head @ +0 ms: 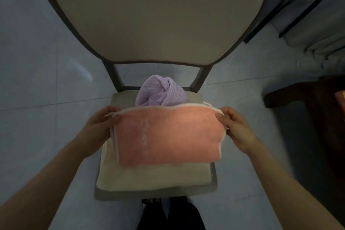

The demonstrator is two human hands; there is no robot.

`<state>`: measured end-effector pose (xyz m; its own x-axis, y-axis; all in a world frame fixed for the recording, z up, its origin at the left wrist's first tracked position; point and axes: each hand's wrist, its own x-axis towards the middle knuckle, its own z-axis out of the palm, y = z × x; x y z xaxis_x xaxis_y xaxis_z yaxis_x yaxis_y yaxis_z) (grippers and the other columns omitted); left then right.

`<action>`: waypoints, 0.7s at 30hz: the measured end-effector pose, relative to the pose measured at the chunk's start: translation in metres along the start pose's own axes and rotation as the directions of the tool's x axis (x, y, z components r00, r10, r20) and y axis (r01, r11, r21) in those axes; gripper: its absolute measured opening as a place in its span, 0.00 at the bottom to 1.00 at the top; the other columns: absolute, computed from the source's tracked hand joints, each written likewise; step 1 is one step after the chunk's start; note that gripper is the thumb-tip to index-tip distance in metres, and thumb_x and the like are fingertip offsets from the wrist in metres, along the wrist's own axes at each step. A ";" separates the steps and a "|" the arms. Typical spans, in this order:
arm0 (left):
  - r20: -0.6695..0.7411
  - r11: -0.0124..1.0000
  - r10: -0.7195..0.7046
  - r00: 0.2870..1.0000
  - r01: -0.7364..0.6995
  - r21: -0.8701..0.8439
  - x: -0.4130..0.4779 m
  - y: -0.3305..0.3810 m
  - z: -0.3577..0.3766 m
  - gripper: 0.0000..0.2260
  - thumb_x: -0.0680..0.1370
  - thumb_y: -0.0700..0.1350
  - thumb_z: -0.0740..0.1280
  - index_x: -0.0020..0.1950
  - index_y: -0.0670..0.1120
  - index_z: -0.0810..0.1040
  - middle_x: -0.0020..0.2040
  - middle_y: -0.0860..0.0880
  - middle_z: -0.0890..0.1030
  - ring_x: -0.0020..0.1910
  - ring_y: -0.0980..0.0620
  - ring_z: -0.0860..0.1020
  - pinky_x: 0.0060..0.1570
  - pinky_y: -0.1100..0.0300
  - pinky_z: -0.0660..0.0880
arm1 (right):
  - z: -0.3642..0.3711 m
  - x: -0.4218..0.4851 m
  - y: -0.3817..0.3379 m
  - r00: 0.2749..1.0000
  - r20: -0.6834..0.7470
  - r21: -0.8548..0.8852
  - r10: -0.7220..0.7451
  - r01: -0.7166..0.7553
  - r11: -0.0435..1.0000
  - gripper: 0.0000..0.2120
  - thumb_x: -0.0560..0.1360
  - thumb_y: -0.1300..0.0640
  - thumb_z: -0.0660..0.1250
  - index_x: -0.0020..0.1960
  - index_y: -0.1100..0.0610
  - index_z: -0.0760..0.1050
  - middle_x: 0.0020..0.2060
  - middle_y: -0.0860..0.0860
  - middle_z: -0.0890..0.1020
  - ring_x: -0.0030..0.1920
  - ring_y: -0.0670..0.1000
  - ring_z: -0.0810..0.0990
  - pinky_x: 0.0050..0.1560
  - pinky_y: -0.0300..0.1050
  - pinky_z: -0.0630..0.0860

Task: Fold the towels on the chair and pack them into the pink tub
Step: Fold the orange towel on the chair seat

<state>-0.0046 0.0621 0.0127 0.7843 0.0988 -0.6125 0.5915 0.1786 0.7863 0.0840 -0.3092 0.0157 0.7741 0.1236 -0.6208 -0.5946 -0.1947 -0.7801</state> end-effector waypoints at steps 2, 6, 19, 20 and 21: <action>-0.096 1.000 0.011 0.995 -0.010 0.018 0.024 -0.007 0.007 0.04 0.78 0.41 0.64 0.50 0.44 0.77 0.43 0.43 0.77 0.40 0.49 0.75 0.39 0.56 0.74 | 0.012 0.025 0.009 0.994 -0.112 -0.074 0.009 -0.017 0.997 0.01 0.75 0.59 0.68 0.44 0.54 0.77 0.37 0.51 0.77 0.38 0.49 0.74 0.37 0.43 0.74; -0.247 0.993 0.007 0.969 0.022 0.115 0.057 -0.030 0.009 0.03 0.77 0.39 0.66 0.50 0.44 0.78 0.43 0.44 0.79 0.46 0.45 0.76 0.42 0.57 0.74 | 0.028 0.060 0.027 0.965 -0.260 -0.138 0.043 -0.081 0.987 0.03 0.74 0.61 0.69 0.43 0.55 0.77 0.38 0.51 0.78 0.43 0.51 0.75 0.39 0.41 0.72; -0.070 0.953 -0.063 0.996 0.081 0.293 0.063 -0.011 0.024 0.24 0.67 0.56 0.74 0.56 0.44 0.78 0.50 0.44 0.82 0.48 0.47 0.81 0.42 0.57 0.78 | 0.032 0.064 0.044 0.908 -0.222 -0.213 0.355 -0.400 0.891 0.20 0.72 0.52 0.71 0.61 0.60 0.76 0.59 0.57 0.80 0.50 0.54 0.77 0.43 0.42 0.71; -0.106 0.928 0.071 0.992 -0.026 0.371 0.057 -0.008 0.027 0.17 0.72 0.52 0.72 0.54 0.44 0.75 0.46 0.47 0.81 0.44 0.50 0.80 0.38 0.60 0.75 | 0.032 0.062 0.044 0.937 -0.242 -0.238 0.251 -0.308 0.921 0.15 0.73 0.54 0.70 0.58 0.60 0.77 0.56 0.58 0.81 0.48 0.54 0.77 0.40 0.42 0.72; -0.121 0.865 0.203 0.972 -0.120 0.487 0.048 -0.005 0.029 0.12 0.75 0.49 0.69 0.51 0.45 0.72 0.41 0.50 0.78 0.39 0.53 0.77 0.34 0.62 0.72 | 0.031 0.059 0.042 0.958 -0.250 -0.293 0.138 -0.211 0.932 0.12 0.74 0.54 0.68 0.56 0.59 0.76 0.54 0.57 0.81 0.48 0.54 0.78 0.42 0.43 0.73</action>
<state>0.0359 0.0373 -0.0185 0.8593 0.2509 -0.4457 0.5091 -0.3345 0.7931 0.0979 -0.2803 -0.0556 0.7140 -0.1513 -0.6836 -0.6539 -0.4930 -0.5738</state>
